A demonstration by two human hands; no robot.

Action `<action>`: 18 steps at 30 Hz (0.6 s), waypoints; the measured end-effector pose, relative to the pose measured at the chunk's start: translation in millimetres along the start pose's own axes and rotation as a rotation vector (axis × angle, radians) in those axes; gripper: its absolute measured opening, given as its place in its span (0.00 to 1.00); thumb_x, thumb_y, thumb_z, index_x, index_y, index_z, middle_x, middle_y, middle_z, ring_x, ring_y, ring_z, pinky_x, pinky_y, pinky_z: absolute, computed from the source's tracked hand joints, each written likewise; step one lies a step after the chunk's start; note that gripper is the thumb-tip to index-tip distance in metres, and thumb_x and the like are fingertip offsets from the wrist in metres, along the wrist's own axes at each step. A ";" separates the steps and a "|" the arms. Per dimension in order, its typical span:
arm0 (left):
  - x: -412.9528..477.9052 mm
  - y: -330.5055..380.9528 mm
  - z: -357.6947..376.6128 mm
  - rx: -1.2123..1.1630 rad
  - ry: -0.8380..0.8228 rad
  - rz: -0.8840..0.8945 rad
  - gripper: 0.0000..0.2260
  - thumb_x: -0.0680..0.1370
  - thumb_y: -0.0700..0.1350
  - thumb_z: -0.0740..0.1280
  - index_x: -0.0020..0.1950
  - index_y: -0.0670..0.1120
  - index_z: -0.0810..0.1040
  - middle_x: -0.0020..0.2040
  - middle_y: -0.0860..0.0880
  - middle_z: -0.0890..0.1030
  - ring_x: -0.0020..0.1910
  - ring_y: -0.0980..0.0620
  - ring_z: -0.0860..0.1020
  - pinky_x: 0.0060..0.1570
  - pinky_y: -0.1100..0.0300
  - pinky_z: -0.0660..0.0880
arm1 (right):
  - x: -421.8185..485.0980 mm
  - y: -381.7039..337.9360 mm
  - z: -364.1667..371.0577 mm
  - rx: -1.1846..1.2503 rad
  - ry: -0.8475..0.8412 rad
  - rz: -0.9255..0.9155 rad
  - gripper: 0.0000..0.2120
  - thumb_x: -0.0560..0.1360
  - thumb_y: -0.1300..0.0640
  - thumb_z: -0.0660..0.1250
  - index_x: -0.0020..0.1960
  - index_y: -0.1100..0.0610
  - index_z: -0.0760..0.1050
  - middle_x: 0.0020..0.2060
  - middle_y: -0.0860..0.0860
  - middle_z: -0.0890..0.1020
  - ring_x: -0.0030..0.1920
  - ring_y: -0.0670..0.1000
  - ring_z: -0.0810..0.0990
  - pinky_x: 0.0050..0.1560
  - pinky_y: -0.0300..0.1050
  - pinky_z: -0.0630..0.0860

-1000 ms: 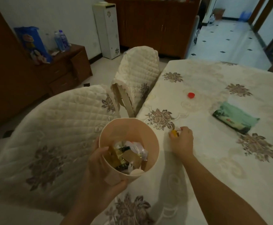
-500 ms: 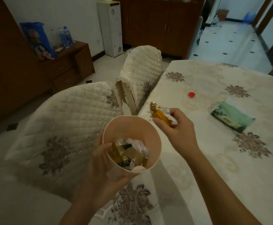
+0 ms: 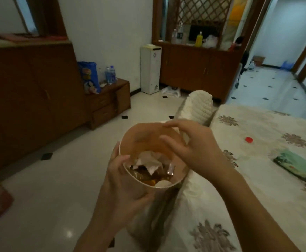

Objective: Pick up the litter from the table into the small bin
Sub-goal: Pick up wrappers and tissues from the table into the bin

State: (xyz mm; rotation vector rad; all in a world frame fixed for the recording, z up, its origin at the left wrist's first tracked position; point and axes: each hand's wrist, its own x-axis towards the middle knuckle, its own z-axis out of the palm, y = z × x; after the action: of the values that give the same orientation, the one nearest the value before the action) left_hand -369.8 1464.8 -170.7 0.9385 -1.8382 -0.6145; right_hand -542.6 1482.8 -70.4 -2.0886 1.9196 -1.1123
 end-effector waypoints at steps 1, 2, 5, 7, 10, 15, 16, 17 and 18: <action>5.6 -5.2 -22.0 -0.009 0.024 0.034 0.40 0.54 0.69 0.70 0.58 0.76 0.49 0.73 0.47 0.58 0.65 0.48 0.67 0.53 0.67 0.68 | 8.6 -14.9 6.1 0.005 0.080 -0.014 0.14 0.73 0.51 0.65 0.58 0.51 0.73 0.54 0.46 0.79 0.52 0.42 0.72 0.53 0.34 0.69; 10.6 -10.8 -45.5 -0.006 0.047 0.063 0.40 0.55 0.66 0.72 0.58 0.75 0.49 0.72 0.42 0.61 0.64 0.47 0.68 0.52 0.69 0.68 | 17.2 -29.7 13.2 0.010 0.151 -0.023 0.14 0.73 0.51 0.64 0.58 0.50 0.73 0.53 0.44 0.78 0.52 0.40 0.71 0.52 0.30 0.67; 21.5 -30.4 -119.8 0.065 0.116 0.087 0.42 0.56 0.63 0.75 0.59 0.74 0.50 0.70 0.37 0.64 0.62 0.41 0.71 0.52 0.54 0.76 | 42.7 -70.4 40.9 0.018 0.267 -0.022 0.16 0.73 0.50 0.64 0.60 0.49 0.71 0.52 0.39 0.72 0.54 0.38 0.69 0.50 0.26 0.62; 23.9 -44.1 -164.2 0.122 0.161 0.059 0.40 0.56 0.69 0.72 0.59 0.73 0.50 0.70 0.37 0.63 0.63 0.39 0.71 0.52 0.44 0.76 | 57.1 -92.2 64.9 0.009 0.277 -0.039 0.18 0.73 0.49 0.65 0.62 0.49 0.70 0.53 0.39 0.71 0.55 0.37 0.67 0.49 0.25 0.60; 20.4 -73.8 -221.1 0.175 0.248 0.009 0.37 0.56 0.77 0.63 0.59 0.68 0.54 0.70 0.36 0.63 0.62 0.36 0.71 0.50 0.41 0.76 | 78.4 -118.4 109.7 -0.034 0.208 -0.080 0.20 0.72 0.47 0.65 0.63 0.48 0.68 0.59 0.44 0.75 0.57 0.38 0.67 0.55 0.33 0.63; 9.9 -135.0 -288.2 0.268 0.331 -0.190 0.40 0.50 0.74 0.68 0.57 0.72 0.52 0.72 0.41 0.64 0.60 0.36 0.73 0.48 0.41 0.77 | 107.9 -146.1 191.5 -0.113 0.089 -0.093 0.25 0.71 0.45 0.66 0.65 0.49 0.66 0.65 0.49 0.72 0.65 0.48 0.67 0.61 0.40 0.60; 11.2 -146.2 -296.7 0.299 0.338 -0.226 0.41 0.49 0.70 0.69 0.57 0.73 0.52 0.72 0.41 0.64 0.60 0.34 0.73 0.49 0.40 0.76 | 114.1 -148.7 207.4 -0.122 0.072 -0.093 0.26 0.70 0.45 0.66 0.66 0.51 0.66 0.65 0.50 0.72 0.66 0.49 0.67 0.62 0.40 0.59; 14.2 -157.7 -303.5 0.315 0.346 -0.252 0.40 0.49 0.67 0.70 0.56 0.72 0.53 0.72 0.42 0.64 0.60 0.34 0.73 0.50 0.42 0.76 | 121.0 -150.1 222.8 -0.132 0.055 -0.092 0.27 0.70 0.45 0.67 0.66 0.51 0.66 0.66 0.51 0.72 0.67 0.50 0.66 0.63 0.41 0.60; 19.3 -170.9 -308.6 0.321 0.352 -0.267 0.41 0.49 0.65 0.72 0.55 0.72 0.52 0.72 0.43 0.63 0.60 0.34 0.73 0.51 0.44 0.75 | 128.7 -149.7 238.0 -0.139 0.038 -0.088 0.27 0.70 0.45 0.67 0.66 0.52 0.66 0.66 0.52 0.71 0.67 0.51 0.66 0.65 0.43 0.60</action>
State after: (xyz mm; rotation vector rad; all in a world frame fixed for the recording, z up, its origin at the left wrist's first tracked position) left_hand -37.4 1345.8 -156.5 1.4251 -1.5295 -0.2877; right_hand -293.1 1304.1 -109.0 -2.2597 1.9936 -1.0719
